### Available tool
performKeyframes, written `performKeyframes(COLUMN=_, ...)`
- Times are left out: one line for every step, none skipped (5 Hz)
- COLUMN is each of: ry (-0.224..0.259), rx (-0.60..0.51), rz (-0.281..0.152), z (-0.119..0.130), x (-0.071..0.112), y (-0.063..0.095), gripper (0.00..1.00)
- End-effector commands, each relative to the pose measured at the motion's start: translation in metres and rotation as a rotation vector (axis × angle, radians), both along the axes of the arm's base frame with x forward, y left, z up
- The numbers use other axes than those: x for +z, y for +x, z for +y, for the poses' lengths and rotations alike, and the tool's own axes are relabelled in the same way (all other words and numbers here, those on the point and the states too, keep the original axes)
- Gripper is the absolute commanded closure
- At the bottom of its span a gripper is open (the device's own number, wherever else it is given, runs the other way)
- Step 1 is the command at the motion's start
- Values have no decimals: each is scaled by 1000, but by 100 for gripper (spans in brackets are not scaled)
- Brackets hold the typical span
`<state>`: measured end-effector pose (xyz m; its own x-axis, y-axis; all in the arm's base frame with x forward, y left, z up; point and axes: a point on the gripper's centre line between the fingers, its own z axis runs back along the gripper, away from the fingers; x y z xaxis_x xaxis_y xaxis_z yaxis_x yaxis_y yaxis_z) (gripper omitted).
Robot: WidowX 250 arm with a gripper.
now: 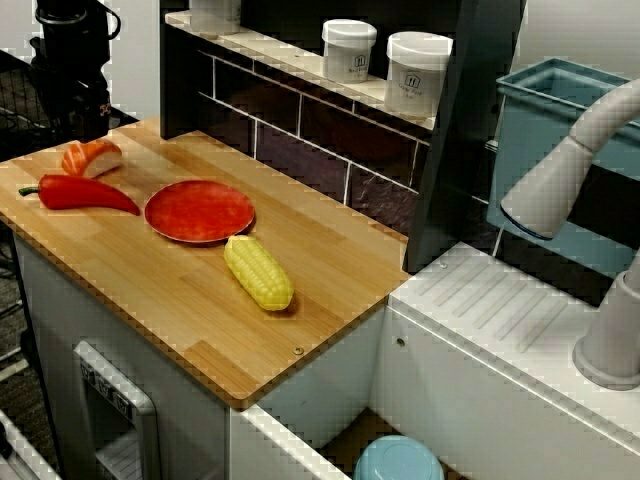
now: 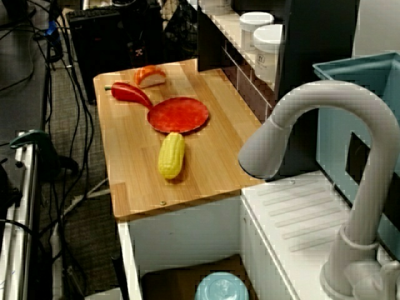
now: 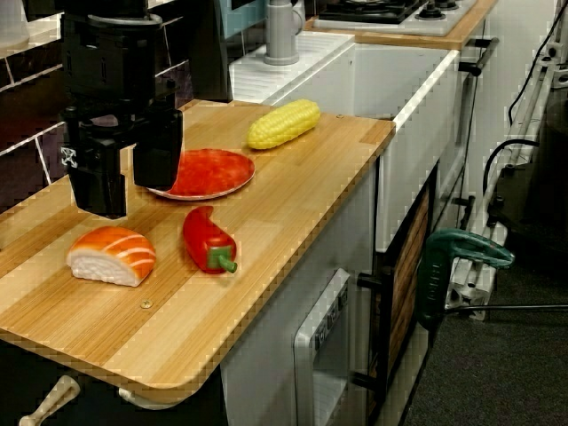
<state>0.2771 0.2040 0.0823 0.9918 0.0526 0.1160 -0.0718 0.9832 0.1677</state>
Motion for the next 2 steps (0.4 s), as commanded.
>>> performKeyframes(ry=26, rx=23, rz=-59, z=5, x=7, y=5, gripper=0)
performKeyframes(ry=29, rx=32, rz=-75, z=12, x=-6, y=3, gripper=0)
